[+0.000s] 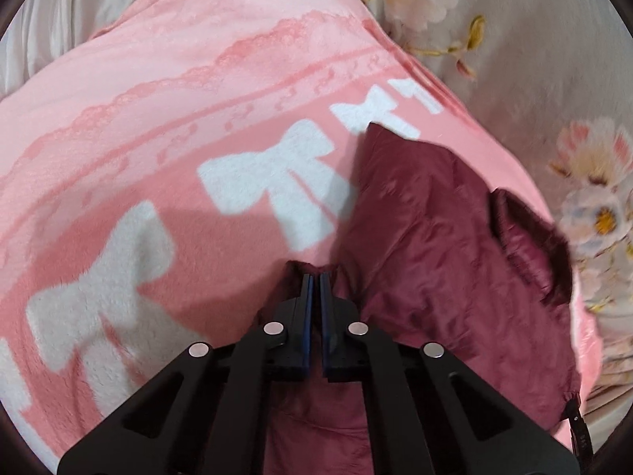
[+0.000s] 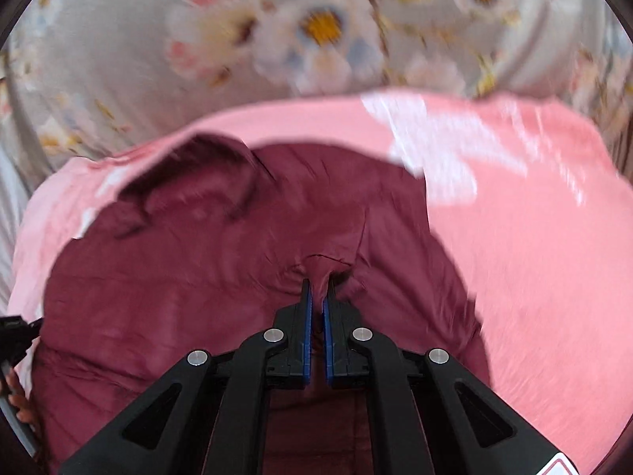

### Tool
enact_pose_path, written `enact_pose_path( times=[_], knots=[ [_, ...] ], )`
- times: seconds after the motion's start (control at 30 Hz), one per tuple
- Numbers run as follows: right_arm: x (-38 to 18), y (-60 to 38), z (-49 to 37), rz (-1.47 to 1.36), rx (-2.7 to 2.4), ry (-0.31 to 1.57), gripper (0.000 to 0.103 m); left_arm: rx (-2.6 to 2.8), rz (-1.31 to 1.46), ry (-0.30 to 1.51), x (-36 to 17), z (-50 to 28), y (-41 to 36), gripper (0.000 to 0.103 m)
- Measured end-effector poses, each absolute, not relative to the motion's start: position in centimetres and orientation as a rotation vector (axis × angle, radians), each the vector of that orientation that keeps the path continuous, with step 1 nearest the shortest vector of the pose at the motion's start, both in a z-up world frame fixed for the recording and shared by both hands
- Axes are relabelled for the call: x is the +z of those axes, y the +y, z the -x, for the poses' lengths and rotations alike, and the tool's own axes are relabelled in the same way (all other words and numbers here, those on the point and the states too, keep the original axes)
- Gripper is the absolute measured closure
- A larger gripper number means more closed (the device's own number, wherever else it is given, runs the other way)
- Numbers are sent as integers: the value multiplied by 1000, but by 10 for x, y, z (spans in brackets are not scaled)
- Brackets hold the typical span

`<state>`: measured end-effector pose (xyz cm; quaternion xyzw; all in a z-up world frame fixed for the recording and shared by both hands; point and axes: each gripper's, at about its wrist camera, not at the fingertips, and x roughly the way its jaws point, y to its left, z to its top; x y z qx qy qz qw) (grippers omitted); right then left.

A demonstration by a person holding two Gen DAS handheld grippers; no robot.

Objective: Fold large clothes

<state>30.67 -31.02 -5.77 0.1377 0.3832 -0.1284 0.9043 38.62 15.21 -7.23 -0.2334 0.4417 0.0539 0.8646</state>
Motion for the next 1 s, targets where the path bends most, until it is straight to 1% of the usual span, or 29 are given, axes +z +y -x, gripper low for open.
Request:
enact_pose_path(
  times=[0.13, 0.3, 0.43, 0.5, 0.6, 0.67, 0.73, 0.83, 0.87, 1.0],
  knots=[
    [-83, -309, -309, -310, -271, 854, 99, 121, 428, 905, -76, -380, 147, 103],
    [-84, -293, -312, -206, -318, 883, 98, 166, 289, 884, -75, -376, 130, 103],
    [-75, -301, -299, -251, -341, 862, 96, 182, 256, 881, -70, -373, 130, 102],
    [-61, -304, -278, -292, -416, 802, 85, 199, 222, 848, -57, -365, 129, 100],
    [-31, -293, -270, -277, -396, 701, 84, 188, 184, 760, -21, -355, 120, 101],
    [-20, -279, -281, -252, -334, 689, 84, 137, 171, 725, 3, -358, 102, 101],
    [-17, -262, -298, -250, -234, 688, 84, 72, 169, 731, 13, -367, 80, 100],
    [-32, -230, -322, -211, -133, 748, 85, 34, 152, 785, 0, -386, 50, 99],
    [-37, -223, -327, -199, -111, 764, 89, 28, 143, 822, -13, -394, 40, 99],
    [-67, -198, -334, -132, -50, 834, 89, 35, 144, 905, -60, -398, 30, 99]
  ],
)
